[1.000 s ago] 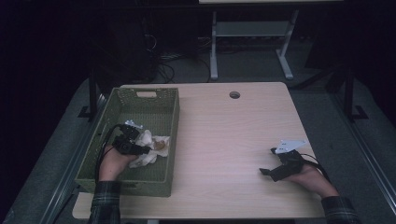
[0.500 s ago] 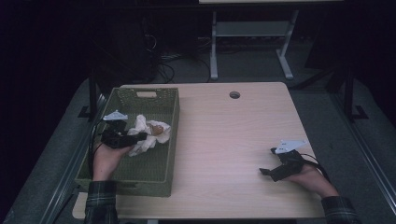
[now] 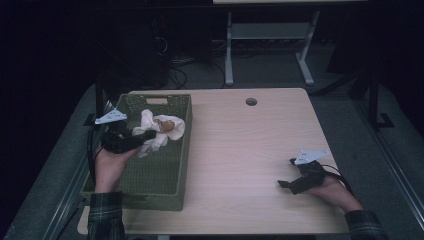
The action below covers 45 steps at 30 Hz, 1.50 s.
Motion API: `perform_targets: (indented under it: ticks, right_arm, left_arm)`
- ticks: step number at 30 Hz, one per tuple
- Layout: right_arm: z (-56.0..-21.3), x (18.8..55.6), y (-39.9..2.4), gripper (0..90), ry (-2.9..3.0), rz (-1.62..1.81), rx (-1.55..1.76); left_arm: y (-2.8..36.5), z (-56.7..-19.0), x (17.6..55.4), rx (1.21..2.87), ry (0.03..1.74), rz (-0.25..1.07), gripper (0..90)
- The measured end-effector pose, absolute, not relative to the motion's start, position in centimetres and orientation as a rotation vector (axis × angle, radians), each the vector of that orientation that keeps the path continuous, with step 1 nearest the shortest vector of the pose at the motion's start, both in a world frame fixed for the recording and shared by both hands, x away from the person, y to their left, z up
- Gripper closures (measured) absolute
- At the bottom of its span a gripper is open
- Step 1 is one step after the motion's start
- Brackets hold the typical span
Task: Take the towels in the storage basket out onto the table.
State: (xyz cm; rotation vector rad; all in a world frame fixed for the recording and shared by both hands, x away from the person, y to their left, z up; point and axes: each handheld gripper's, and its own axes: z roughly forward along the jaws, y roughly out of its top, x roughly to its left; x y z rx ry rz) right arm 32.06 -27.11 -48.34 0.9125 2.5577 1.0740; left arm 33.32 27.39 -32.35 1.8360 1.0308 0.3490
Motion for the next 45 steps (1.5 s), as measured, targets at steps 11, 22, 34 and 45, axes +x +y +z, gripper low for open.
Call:
perform_targets:
  ticks: [11,22,34,45]
  right_arm:
    - [-48.3,32.1,-27.1,2.0,2.558,1.074,0.914]
    - [-48.3,32.1,-27.1,2.0,2.558,1.075,0.912]
    - [-48.3,32.1,-27.1,2.0,2.558,1.075,0.913]
    - [-48.3,32.0,-27.1,2.0,2.558,1.074,0.914]
  left_arm:
    - [24.8,-30.6,33.6,1.828,0.959,0.324,71.9]
    - [21.2,-28.9,33.7,1.825,0.872,0.322,72.0]
    - [16.9,-28.2,34.0,1.865,0.784,0.296,72.1]
    - [12.8,-29.0,34.4,1.905,0.732,0.254,72.0]
